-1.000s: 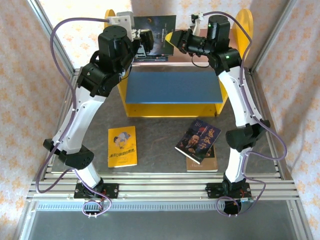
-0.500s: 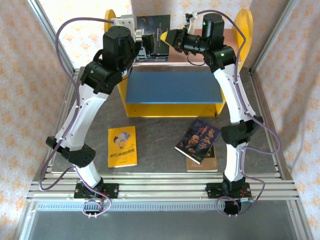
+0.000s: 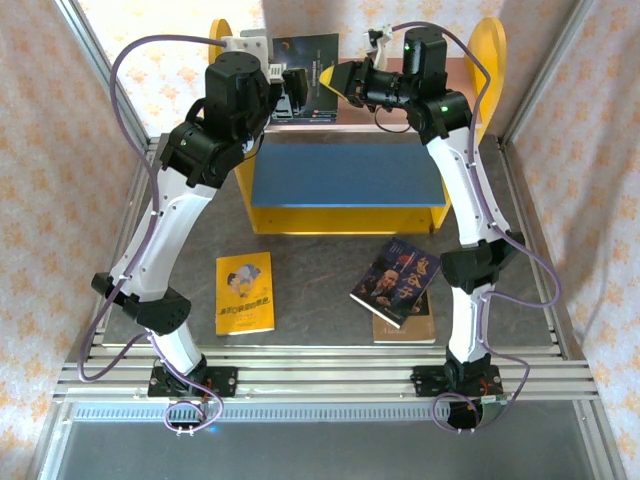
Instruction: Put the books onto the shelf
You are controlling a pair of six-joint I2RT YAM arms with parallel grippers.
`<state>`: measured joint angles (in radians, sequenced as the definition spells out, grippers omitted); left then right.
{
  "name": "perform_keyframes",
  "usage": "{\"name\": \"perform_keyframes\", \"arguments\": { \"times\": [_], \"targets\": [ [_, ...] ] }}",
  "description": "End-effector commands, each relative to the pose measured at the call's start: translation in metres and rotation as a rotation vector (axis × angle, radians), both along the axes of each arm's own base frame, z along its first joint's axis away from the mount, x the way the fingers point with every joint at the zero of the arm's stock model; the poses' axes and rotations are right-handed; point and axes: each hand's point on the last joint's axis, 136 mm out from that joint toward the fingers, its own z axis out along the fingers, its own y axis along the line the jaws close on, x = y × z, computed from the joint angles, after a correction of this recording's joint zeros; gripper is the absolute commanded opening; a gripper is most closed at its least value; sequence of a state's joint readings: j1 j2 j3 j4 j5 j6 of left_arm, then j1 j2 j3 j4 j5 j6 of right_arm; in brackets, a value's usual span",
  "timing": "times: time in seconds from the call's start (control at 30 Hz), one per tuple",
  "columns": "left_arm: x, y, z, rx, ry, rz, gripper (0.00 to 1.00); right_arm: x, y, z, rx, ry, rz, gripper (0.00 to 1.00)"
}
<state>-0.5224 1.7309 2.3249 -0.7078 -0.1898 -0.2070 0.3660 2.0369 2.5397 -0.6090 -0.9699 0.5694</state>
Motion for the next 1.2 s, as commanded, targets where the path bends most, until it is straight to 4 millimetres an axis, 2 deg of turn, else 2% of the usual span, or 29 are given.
{"name": "perform_keyframes", "arguments": {
  "times": [0.0,0.2,0.7,0.97,1.17],
  "targets": [
    [-0.005,0.006,0.006,0.018,-0.005,-0.001,0.76,-0.020,0.000,0.034,0.029,-0.116,0.045,0.04],
    [-0.004,0.008,0.005,0.024,-0.001,0.009,0.76,-0.018,-0.001,0.032,0.021,-0.115,0.031,0.08],
    [0.007,0.012,-0.012,0.038,0.045,0.026,0.76,-0.002,-0.011,0.035,0.012,-0.136,-0.059,0.41],
    [0.008,0.015,-0.020,0.048,0.070,0.036,0.76,0.007,-0.024,0.021,-0.054,-0.130,-0.109,0.52],
    [0.012,0.017,-0.026,0.048,0.084,0.044,0.76,0.006,-0.030,0.009,-0.108,-0.117,-0.118,0.53]
  ]
}}
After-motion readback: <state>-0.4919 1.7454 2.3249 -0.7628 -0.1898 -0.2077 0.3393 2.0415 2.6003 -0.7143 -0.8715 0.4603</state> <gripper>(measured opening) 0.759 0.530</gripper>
